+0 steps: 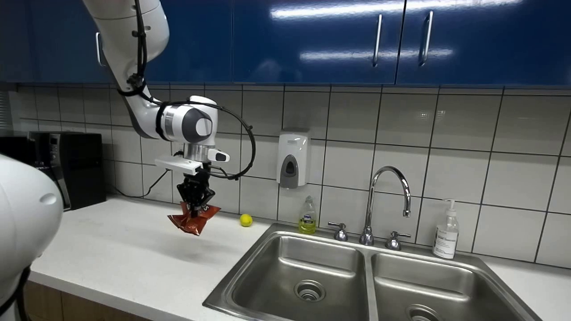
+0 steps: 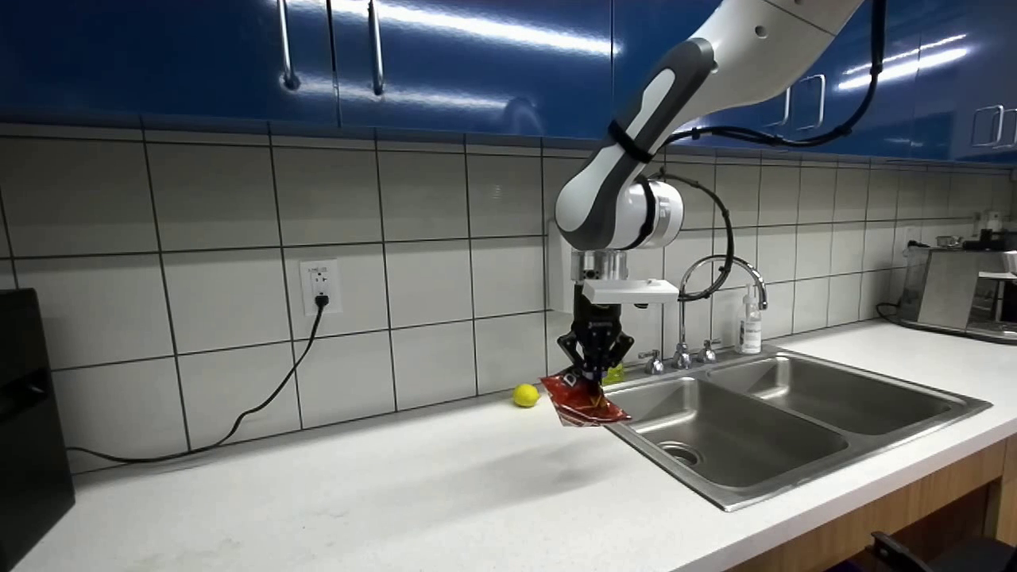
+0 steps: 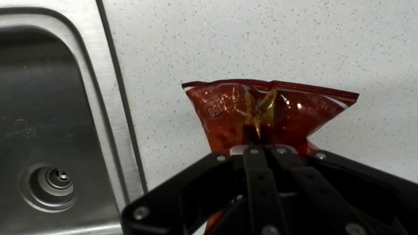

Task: Put the snack packet into the sink

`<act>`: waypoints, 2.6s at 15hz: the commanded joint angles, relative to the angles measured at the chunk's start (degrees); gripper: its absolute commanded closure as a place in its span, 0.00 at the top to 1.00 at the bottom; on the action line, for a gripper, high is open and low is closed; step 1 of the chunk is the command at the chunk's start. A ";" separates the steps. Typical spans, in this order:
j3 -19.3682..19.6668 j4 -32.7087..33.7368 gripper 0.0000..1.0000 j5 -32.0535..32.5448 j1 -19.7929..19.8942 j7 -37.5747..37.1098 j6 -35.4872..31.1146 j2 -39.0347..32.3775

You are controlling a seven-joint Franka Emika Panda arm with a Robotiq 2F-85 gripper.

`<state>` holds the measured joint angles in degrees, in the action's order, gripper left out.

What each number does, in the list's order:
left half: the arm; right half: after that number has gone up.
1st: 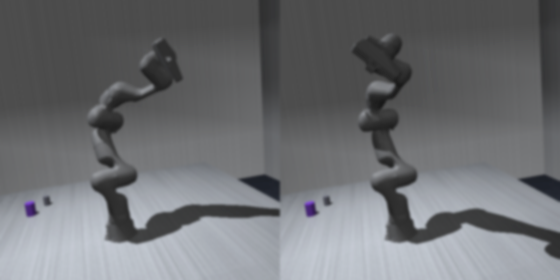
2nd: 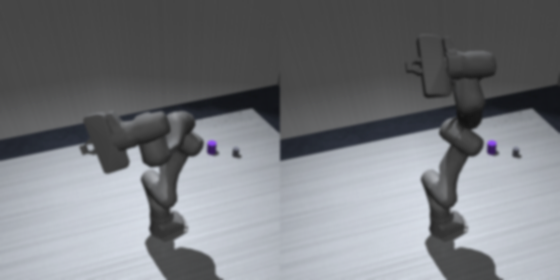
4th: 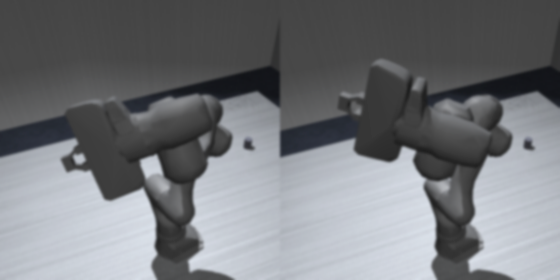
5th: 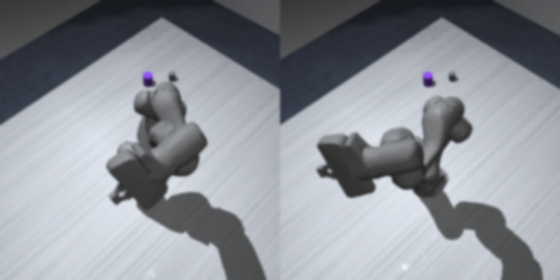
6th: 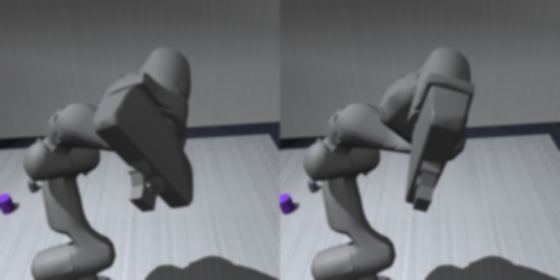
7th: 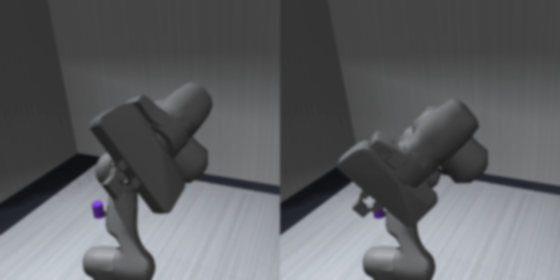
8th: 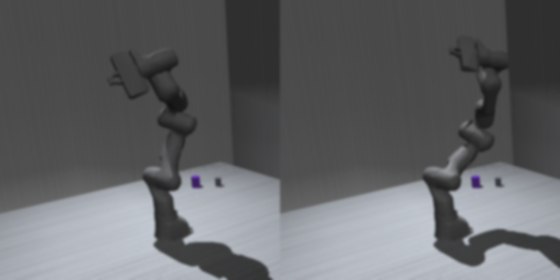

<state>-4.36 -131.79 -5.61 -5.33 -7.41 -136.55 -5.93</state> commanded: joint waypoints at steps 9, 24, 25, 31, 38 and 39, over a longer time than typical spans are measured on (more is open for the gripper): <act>6.08 -0.24 0.00 3.22 3.57 -6.07 0.61 1.29; 12.00 0.08 0.01 2.93 9.37 -5.22 -0.15 -0.02; 11.99 0.08 0.01 2.93 9.36 -5.22 -0.15 -0.02; 11.96 0.43 0.00 2.90 9.32 -5.65 -0.34 -0.46; 13.74 4.25 0.00 2.35 10.87 -6.65 -2.26 -6.09; 14.04 4.82 0.00 2.08 11.28 -6.48 -2.44 -7.09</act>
<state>9.37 -129.66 -2.99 4.30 -12.97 -138.36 -9.98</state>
